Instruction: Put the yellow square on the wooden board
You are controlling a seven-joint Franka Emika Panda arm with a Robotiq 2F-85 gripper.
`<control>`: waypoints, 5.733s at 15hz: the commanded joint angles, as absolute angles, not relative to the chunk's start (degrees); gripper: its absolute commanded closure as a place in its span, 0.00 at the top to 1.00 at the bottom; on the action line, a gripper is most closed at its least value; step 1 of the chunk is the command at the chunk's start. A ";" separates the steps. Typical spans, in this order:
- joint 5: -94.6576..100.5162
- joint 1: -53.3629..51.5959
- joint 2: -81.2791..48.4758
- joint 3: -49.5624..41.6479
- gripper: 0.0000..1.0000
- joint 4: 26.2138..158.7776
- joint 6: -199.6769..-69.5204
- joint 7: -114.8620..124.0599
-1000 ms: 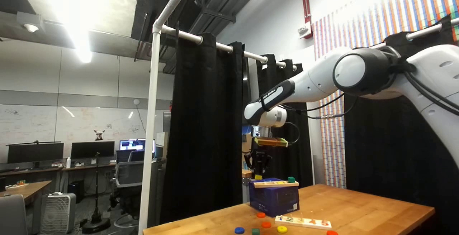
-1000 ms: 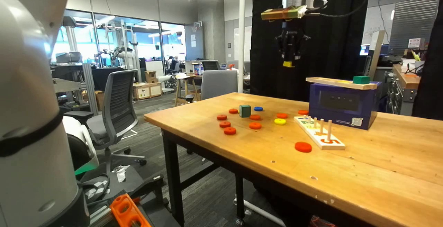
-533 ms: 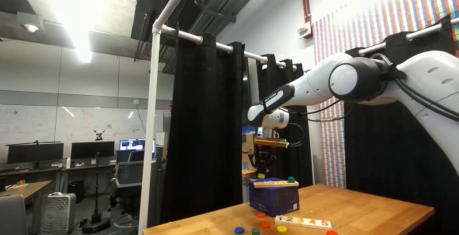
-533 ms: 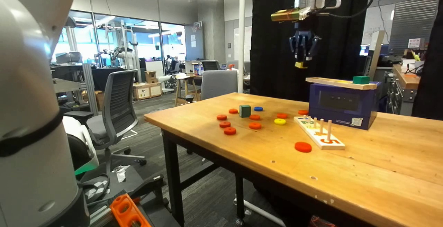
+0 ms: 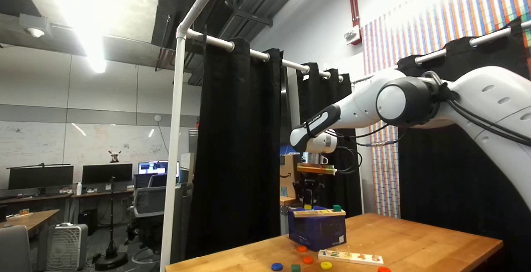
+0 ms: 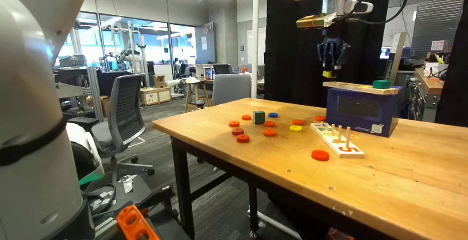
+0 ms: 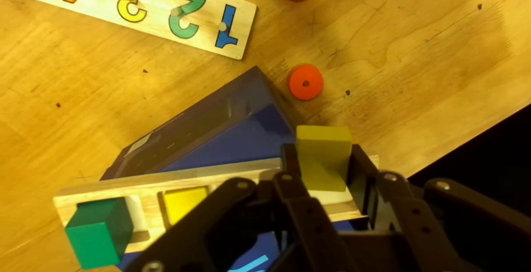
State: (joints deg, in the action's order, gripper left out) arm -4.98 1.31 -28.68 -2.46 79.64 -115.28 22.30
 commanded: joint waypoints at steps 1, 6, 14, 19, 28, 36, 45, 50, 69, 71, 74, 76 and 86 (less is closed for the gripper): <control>-5.94 1.75 -31.91 -2.93 0.09 74.73 -114.73 21.42; -6.00 2.71 -34.55 -2.86 0.09 71.52 -113.99 20.09; -5.93 3.62 -37.08 -2.98 0.09 68.69 -113.59 19.61; -5.85 3.88 -37.51 -2.88 0.09 67.91 -113.52 18.99; -5.42 4.33 -37.74 -2.80 0.47 67.50 -112.28 14.67; -5.40 4.55 -37.58 -2.85 1.00 67.11 -110.27 13.94; -3.37 2.31 -27.77 -3.05 1.00 69.62 -101.42 14.89; -0.64 0.38 -15.57 -2.56 1.00 77.20 -96.40 14.62; 1.73 0.86 23.71 -1.96 1.00 129.88 -106.38 3.44; 3.01 0.67 26.54 -2.05 1.00 133.50 -106.97 -0.02; 4.72 0.64 31.09 -2.49 1.00 137.41 -106.31 -4.36; 5.22 0.70 34.71 -2.81 1.00 140.06 -105.87 -5.69; 4.85 1.06 44.64 -6.66 1.00 146.67 -105.19 -11.34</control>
State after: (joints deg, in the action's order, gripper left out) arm 4.32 0.31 41.62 -5.81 145.16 -104.97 -9.33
